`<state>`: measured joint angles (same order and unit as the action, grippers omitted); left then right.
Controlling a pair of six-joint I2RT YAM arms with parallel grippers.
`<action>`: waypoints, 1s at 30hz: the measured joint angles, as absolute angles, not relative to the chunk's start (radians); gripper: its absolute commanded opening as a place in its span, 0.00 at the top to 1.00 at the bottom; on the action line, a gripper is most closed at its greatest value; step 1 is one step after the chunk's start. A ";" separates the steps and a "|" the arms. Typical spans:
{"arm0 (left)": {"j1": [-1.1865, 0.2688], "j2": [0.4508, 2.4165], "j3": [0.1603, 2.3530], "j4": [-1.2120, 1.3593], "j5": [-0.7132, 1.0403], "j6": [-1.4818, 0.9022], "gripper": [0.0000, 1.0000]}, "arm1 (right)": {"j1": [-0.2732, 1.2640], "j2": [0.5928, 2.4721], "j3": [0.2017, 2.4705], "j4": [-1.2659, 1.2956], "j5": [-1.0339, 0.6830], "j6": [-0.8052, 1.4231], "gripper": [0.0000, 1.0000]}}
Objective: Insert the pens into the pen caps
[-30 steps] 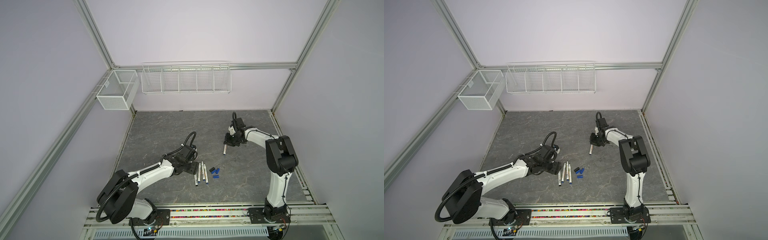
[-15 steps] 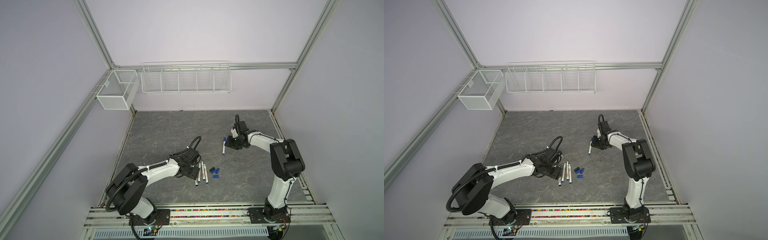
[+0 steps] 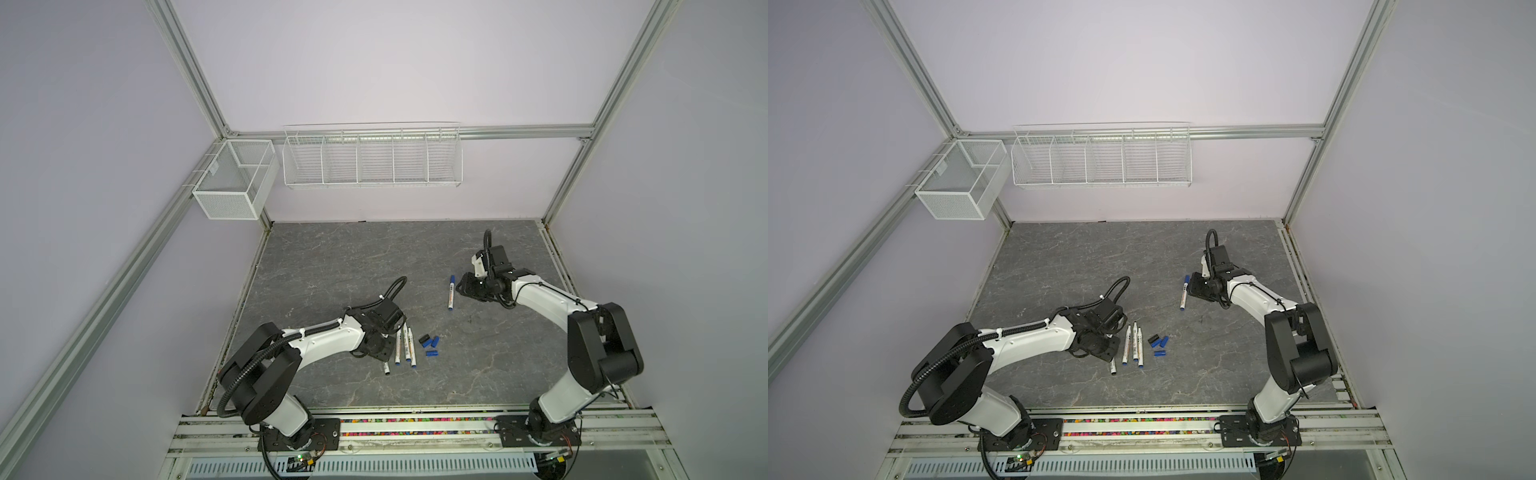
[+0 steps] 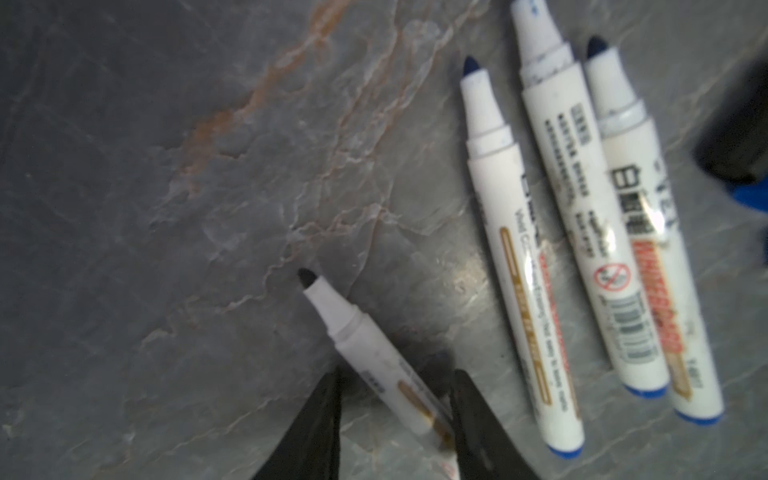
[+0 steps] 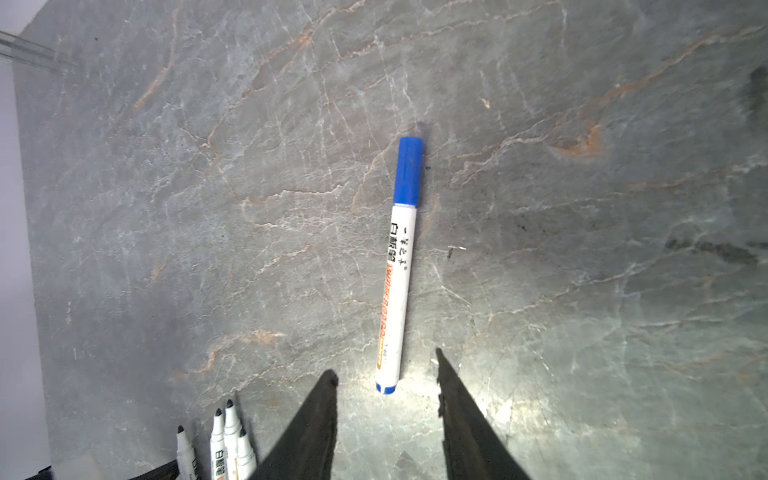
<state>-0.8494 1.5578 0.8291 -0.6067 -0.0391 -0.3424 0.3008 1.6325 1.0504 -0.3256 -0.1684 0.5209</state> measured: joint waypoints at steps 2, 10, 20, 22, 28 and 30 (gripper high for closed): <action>-0.849 1.564 0.838 -0.623 -0.046 -0.350 0.82 | 0.301 1.602 1.043 -0.325 -0.163 0.522 0.57; -0.841 1.584 0.864 -0.645 -0.055 -0.363 1.00 | 0.305 1.466 1.011 -0.334 -0.142 0.523 0.57; -0.753 1.487 0.918 -0.461 0.043 -0.302 1.00 | 0.542 1.431 1.010 -0.327 -0.199 0.441 0.56; -0.753 1.462 0.925 -0.392 0.092 -0.289 1.00 | 0.593 1.432 1.010 -0.292 -0.239 0.436 0.56; -0.753 1.433 0.918 -0.223 0.212 -0.268 1.00 | 0.643 1.434 1.008 -0.163 -0.341 0.442 0.55; -0.753 1.412 0.895 -0.175 0.229 -0.268 1.00 | 0.643 1.440 1.011 -0.142 -0.360 0.446 0.55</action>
<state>-0.7532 1.4120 0.8948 -0.1749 0.2287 -0.2680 0.6434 1.4403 1.0107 -0.1425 -0.3599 0.4458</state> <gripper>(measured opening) 0.098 0.446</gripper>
